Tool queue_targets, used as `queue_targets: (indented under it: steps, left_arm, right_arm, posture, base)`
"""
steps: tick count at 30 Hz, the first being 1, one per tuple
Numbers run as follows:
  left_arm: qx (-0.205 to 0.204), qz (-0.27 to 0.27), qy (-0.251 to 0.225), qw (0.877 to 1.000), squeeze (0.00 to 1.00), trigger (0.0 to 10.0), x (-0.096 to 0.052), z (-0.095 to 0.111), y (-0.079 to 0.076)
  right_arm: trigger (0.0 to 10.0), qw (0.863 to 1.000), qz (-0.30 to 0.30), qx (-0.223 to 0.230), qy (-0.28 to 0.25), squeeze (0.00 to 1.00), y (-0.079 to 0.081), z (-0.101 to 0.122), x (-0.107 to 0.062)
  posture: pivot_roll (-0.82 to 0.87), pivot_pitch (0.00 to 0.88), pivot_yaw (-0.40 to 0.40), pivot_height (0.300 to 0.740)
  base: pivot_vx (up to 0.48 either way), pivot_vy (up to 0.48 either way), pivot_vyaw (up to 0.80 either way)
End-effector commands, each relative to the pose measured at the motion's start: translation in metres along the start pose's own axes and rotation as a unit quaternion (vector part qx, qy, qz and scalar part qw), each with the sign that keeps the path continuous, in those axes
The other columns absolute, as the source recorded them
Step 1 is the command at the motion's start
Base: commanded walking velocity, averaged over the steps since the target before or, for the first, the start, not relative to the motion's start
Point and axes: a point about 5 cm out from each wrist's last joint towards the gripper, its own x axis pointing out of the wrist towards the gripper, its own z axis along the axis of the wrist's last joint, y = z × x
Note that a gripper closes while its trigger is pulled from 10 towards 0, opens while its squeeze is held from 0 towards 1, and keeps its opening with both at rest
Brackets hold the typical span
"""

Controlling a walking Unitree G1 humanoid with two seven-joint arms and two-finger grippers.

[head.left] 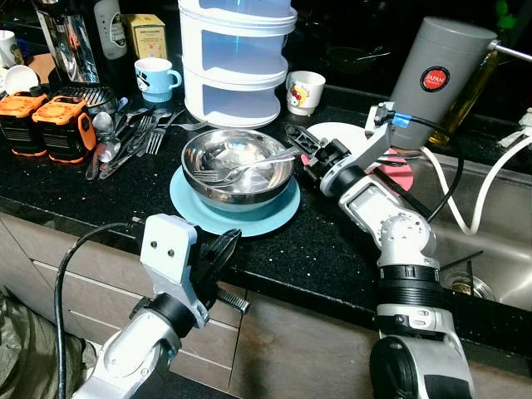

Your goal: Kitchen organization

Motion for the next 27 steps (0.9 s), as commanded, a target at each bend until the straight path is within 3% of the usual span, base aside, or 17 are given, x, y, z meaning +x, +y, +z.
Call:
queue_targets:
  steps: [1, 11, 15, 20, 27]
  left_arm:
    - [-0.006, -0.003, 0.004, 1.0, 0.0, 10.0, 0.0, -0.003, -0.002]
    - [-0.007, -0.005, 0.005, 1.0, 0.0, 10.0, 0.0, -0.003, -0.002]
    - [-0.007, -0.005, 0.004, 1.0, 0.0, 10.0, 0.001, -0.003, -0.003]
    - [-0.008, -0.006, 0.003, 1.0, 0.0, 10.0, 0.001, -0.003, -0.004]
    - [-0.008, -0.004, 0.003, 1.0, 0.0, 10.0, 0.001, -0.002, -0.004]
  right_arm:
    - [10.0, 1.0, 0.0, -0.001, 0.001, 0.0, 0.0, 0.002, -0.002]
    - [10.0, 0.996, -0.016, 0.038, -0.082, 0.0, -0.005, 0.026, -0.004]
    - [10.0, 0.996, -0.029, 0.024, -0.075, 0.0, -0.008, 0.024, -0.004]
    - [10.0, 0.997, -0.053, -0.048, -0.028, 0.0, -0.012, 0.007, -0.002]
    - [10.0, 0.997, -0.057, -0.052, -0.024, 0.0, -0.012, 0.005, 0.0]
  posture:
    - [0.17, 0.0, -0.08, 0.74]
    - [0.18, 0.0, -0.079, 0.74]
    - [0.18, 0.0, -0.08, 0.74]
    - [0.18, 0.0, -0.083, 0.74]
    - [0.18, 0.0, -0.087, 0.74]
  base:
    - [0.0, 0.0, 0.0]
    - [0.0, 0.0, 0.0]
    - [0.0, 0.0, 0.0]
    - [0.0, 0.0, 0.0]
    - [0.0, 0.0, 0.0]
